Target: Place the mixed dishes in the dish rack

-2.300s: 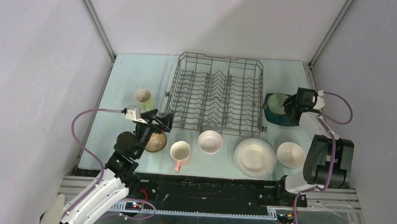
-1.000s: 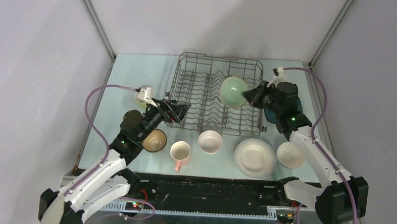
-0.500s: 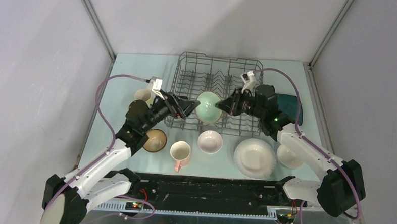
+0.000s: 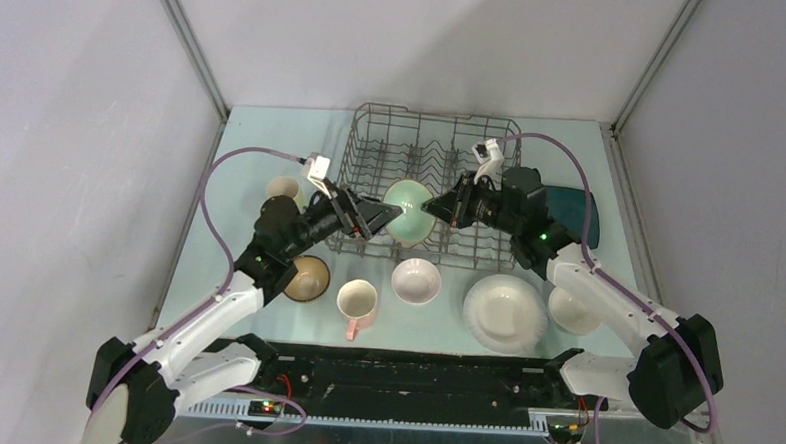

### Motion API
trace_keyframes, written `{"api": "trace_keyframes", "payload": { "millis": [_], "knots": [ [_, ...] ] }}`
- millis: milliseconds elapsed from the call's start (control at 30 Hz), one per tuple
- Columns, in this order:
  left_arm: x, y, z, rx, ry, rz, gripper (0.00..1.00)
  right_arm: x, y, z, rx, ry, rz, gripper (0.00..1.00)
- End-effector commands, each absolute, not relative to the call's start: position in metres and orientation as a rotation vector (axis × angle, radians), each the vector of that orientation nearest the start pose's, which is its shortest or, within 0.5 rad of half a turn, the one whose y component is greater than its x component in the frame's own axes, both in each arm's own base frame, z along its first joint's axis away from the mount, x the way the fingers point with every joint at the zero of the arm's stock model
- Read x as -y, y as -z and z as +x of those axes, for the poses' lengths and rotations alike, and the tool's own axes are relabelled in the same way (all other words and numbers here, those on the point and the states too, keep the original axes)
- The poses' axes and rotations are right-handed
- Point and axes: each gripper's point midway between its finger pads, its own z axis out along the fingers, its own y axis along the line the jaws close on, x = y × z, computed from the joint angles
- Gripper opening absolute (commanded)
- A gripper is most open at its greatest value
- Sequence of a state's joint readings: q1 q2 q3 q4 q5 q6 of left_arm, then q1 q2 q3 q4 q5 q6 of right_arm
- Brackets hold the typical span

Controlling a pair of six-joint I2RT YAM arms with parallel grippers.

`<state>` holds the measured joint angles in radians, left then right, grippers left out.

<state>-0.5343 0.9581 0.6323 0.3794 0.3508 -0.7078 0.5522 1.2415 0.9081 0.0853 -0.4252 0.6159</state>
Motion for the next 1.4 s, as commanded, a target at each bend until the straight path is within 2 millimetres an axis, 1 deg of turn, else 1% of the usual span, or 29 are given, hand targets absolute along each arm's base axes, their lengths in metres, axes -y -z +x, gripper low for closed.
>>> {"api": "trace_keyframes", "payload": {
  "millis": [0, 133, 267, 367, 433, 500, 533, 567, 600, 633, 667, 700, 733, 767, 800, 833, 867, 900, 1000, 1033, 1067, 1100, 1133, 1200, 1233, 1267, 1300, 1333, 1367],
  "knots": [
    [0.260, -0.305, 0.256, -1.632, 1.312, 0.173, 0.98, -0.289, -0.327, 0.292, -1.695, -1.207, -0.314, 0.00],
    [0.267, -0.304, 0.254, -1.639, 1.369, 0.183, 0.98, -0.290, -0.330, 0.292, -1.677, -1.215, -0.321, 0.00],
    [0.271, -0.306, 0.251, -1.628, 1.400, 0.206, 0.98, -0.291, -0.327, 0.295, -1.683, -1.210, -0.316, 0.00],
    [0.269, -0.310, 0.249, -1.609, 1.404, 0.216, 0.91, -0.292, -0.321, 0.298, -1.698, -1.198, -0.316, 0.00],
    [0.268, -0.314, 0.246, -1.589, 1.411, 0.225, 0.82, -0.292, -0.317, 0.300, -1.710, -1.193, -0.316, 0.00],
    [0.268, -0.318, 0.242, -1.572, 1.427, 0.234, 0.69, -0.292, -0.313, 0.302, -1.719, -1.191, -0.316, 0.00],
    [0.268, -0.321, 0.240, -1.560, 1.438, 0.246, 0.65, -0.292, -0.312, 0.303, -1.721, -1.194, -0.317, 0.00],
    [0.268, -0.322, 0.239, -1.556, 1.447, 0.248, 0.59, -0.293, -0.310, 0.304, -1.726, -1.195, -0.314, 0.00],
    [0.269, -0.324, 0.237, -1.546, 1.458, 0.260, 0.55, -0.293, -0.310, 0.305, -1.725, -1.198, -0.314, 0.00],
    [0.270, -0.325, 0.236, -1.543, 1.463, 0.263, 0.44, -0.293, -0.309, 0.305, -1.725, -1.200, -0.313, 0.01],
    [0.270, -0.326, 0.235, -1.539, 1.467, 0.271, 0.38, -0.293, -0.308, 0.306, -1.728, -1.201, -0.310, 0.05],
    [0.270, -0.326, 0.236, -1.537, 1.464, 0.272, 0.25, -0.292, -0.308, 0.306, -1.727, -1.200, -0.311, 0.16],
    [0.269, -0.325, 0.237, -1.538, 1.459, 0.267, 0.20, -0.291, -0.307, 0.307, -1.728, -1.195, -0.309, 0.24],
    [0.269, -0.325, 0.239, -1.540, 1.452, 0.263, 0.14, -0.290, -0.306, 0.309, -1.735, -1.188, -0.303, 0.43],
    [0.266, -0.325, 0.243, -1.541, 1.441, 0.249, 0.11, -0.288, -0.304, 0.309, -1.744, -1.180, -0.298, 0.52],
    [0.265, -0.324, 0.245, -1.542, 1.434, 0.243, 0.04, -0.286, -0.303, 0.311, -1.749, -1.167, -0.287, 0.64],
    [0.262, -0.325, 0.249, -1.540, 1.420, 0.229, 0.02, -0.283, -0.300, 0.313, -1.764, -1.154, -0.275, 0.69],
    [0.260, -0.323, 0.254, -1.548, 1.399, 0.221, 0.01, -0.277, -0.298, 0.317, -1.772, -1.132, -0.251, 0.79],
    [0.252, -0.322, 0.273, -1.566, 1.306, 0.174, 0.00, -0.263, -0.293, 0.321, -1.808, -1.083, -0.207, 0.87],
    [0.248, -0.317, 0.281, -1.585, 1.264, 0.148, 0.00, -0.257, -0.289, 0.324, -1.814, -1.070, -0.189, 0.88],
    [0.248, -0.320, 0.285, -1.581, 1.252, 0.144, 0.00, -0.254, -0.288, 0.323, -1.818, -1.066, -0.178, 0.91],
    [0.248, -0.317, 0.291, -1.593, 1.235, 0.139, 0.00, -0.247, -0.288, 0.326, -1.818, -1.056, -0.157, 0.92],
    [0.247, -0.319, 0.295, -1.596, 1.216, 0.139, 0.00, -0.242, -0.285, 0.328, -1.831, -1.041, -0.138, 0.94],
    [0.245, -0.316, 0.309, -1.631, 1.149, 0.114, 0.00, -0.232, -0.280, 0.331, -1.849, -1.007, -0.101, 0.95],
    [0.241, -0.312, 0.320, -1.649, 1.099, 0.085, 0.00, -0.227, -0.280, 0.330, -1.852, -0.991, -0.092, 0.96],
    [0.238, -0.314, 0.327, -1.658, 1.043, 0.093, 0.00, -0.221, -0.276, 0.333, -1.856, -0.961, -0.068, 0.96],
    [0.233, -0.309, 0.340, -1.675, 0.975, 0.056, 0.00, -0.217, -0.277, 0.332, -1.855, -0.944, -0.066, 0.95],
    [0.225, -0.315, 0.352, -1.674, 0.875, 0.058, 0.00, -0.212, -0.274, 0.333, -1.858, -0.922, -0.052, 0.96],
    [0.222, -0.306, 0.365, -1.707, 0.807, 0.047, 0.00, -0.209, -0.275, 0.330, -1.854, -0.909, -0.054, 0.96]
  ]
}}
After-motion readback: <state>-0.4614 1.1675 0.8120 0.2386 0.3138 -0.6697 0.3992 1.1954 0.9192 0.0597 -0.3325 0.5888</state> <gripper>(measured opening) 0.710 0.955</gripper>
